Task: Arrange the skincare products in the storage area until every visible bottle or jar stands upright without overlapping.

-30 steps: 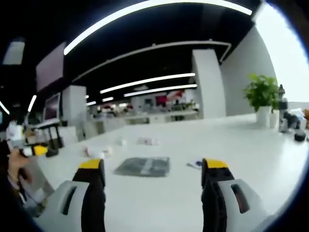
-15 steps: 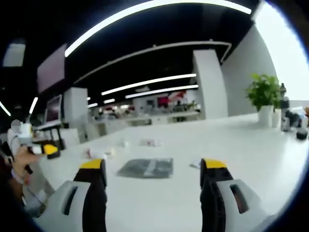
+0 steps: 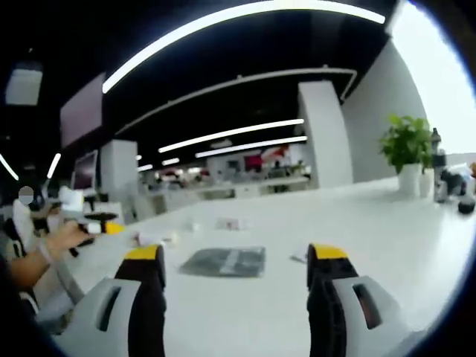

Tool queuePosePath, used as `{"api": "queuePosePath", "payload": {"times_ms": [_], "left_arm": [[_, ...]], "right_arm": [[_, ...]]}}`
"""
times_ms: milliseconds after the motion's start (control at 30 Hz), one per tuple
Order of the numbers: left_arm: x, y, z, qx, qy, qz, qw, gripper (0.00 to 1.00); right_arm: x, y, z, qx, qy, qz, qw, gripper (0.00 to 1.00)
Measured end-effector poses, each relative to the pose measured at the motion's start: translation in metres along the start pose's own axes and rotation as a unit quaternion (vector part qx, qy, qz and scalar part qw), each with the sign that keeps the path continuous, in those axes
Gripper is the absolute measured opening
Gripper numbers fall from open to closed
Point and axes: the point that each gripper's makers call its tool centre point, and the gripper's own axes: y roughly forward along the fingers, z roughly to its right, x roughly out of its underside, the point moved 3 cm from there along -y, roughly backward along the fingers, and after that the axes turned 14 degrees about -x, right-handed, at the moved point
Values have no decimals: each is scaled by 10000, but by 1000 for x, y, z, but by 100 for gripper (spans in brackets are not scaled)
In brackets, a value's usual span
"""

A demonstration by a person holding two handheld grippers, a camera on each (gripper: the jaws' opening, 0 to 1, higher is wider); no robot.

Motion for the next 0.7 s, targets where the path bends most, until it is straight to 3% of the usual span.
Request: {"api": "queuePosePath", "payload": {"times_ms": [167,200,333,467,600,700], "left_arm": [[9,14,9,410,-32,-48,9991,83],[17,16,11,601,8,-262,9978,83],[28,27,-3,491,-174,-535,9972,82],[31,34,-7,726,-370,-549,9952,79],[39,38,-3,789,-171,-572,9951,77],[47,39,4,950,-44,-753,9926,76]], "right_arm": [[-3,-7,2,67,-62,22,10000,76],[-6,-8,1,78,-83,59,9999,76],[-9,-10,1,76,-100,151,9998,76],[-6,-8,3,82,-62,119,9999,75],[-3,-6,1,15,-12,99,9999,75],[-4,-6,-2,-27,-31,112,9999,75]]}}
